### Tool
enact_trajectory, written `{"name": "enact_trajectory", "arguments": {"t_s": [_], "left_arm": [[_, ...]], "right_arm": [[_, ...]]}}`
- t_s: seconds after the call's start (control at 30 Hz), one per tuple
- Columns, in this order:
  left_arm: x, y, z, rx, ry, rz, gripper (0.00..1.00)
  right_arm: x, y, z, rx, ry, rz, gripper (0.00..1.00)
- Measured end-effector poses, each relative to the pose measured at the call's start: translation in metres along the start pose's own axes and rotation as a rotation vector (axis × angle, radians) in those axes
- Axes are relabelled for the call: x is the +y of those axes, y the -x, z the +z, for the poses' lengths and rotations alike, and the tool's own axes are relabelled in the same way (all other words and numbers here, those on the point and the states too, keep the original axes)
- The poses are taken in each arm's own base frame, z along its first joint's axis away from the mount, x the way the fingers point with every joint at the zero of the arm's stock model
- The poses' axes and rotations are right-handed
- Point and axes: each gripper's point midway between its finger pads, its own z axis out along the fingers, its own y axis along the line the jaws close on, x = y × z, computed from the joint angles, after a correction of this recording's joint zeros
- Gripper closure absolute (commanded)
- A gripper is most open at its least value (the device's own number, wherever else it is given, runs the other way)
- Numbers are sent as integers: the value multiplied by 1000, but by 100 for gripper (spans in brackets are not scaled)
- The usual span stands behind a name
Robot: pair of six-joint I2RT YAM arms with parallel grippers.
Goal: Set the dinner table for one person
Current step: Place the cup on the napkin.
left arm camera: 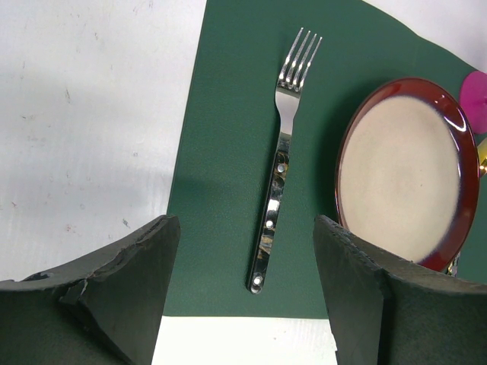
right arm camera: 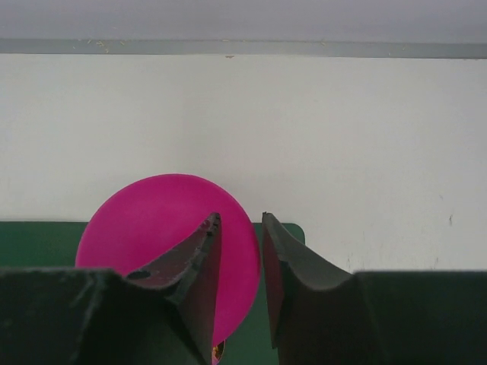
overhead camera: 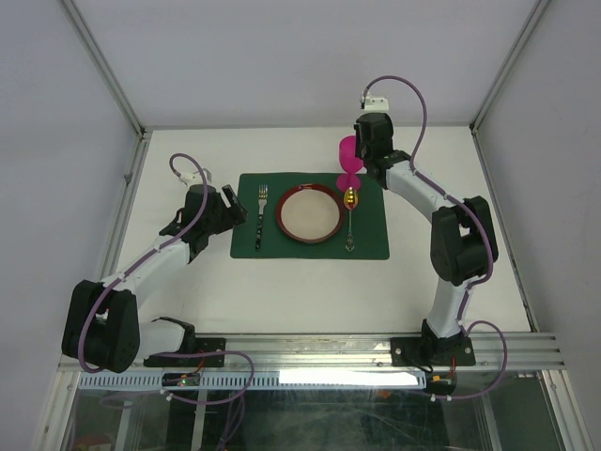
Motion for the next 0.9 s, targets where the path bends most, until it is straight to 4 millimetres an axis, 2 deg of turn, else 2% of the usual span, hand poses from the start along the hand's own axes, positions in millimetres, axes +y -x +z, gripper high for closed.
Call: {"name": "enact_trajectory", "arguments": {"t_s": [0.23,0.73,0.9], "left_arm": [[0,0,0,0,0,0,27],[3,-4,1,6,4,1,27],[3,-4,1,5,3,0,27]], "right_arm": [[-1,-3,0,11,-6,-3,60],[-2,-3,-1,14,-7,-5,55],[-1,-3,-1,12,-6,-5,45]]}}
